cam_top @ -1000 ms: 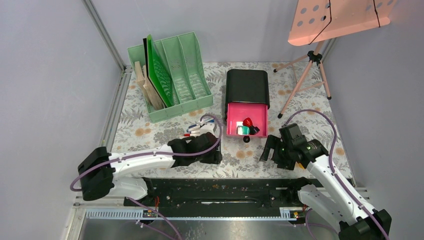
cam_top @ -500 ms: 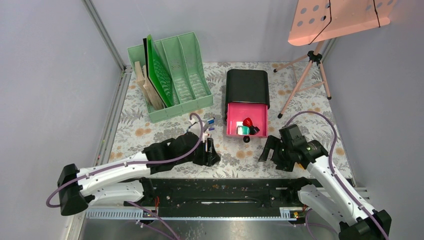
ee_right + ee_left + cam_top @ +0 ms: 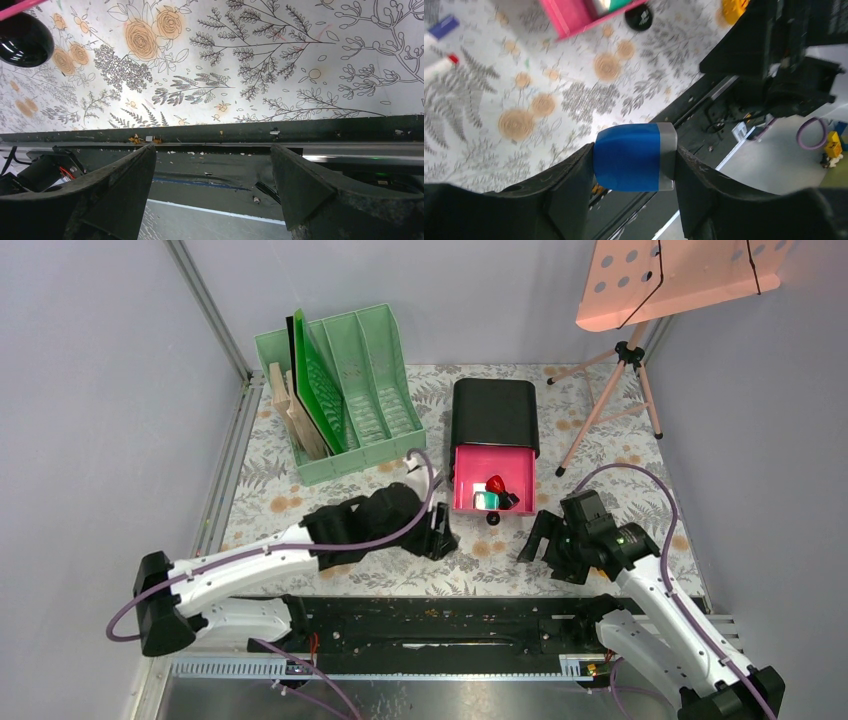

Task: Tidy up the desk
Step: Place the stationery in the drawer.

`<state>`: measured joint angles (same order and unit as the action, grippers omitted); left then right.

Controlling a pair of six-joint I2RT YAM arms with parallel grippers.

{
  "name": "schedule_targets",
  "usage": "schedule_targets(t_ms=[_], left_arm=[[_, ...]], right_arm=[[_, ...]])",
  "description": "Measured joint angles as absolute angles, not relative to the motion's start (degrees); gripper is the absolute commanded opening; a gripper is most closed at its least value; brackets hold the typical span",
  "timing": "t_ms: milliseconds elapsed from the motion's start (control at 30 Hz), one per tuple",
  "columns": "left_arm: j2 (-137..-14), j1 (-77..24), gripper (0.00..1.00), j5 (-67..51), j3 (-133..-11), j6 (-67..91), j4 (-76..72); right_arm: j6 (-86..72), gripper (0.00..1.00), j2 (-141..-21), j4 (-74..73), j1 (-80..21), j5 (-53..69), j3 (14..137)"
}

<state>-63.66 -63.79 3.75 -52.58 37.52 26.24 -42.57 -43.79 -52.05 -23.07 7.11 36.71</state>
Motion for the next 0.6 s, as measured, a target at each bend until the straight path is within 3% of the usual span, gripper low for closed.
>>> schedule_targets(t_ms=[600], left_arm=[[-90.65,-57.12,0.00,6.42,-83.68,31.86,31.68]], right_arm=[[-45.43,0.92,-39.64,-50.57,-23.07,8.14,32.82]])
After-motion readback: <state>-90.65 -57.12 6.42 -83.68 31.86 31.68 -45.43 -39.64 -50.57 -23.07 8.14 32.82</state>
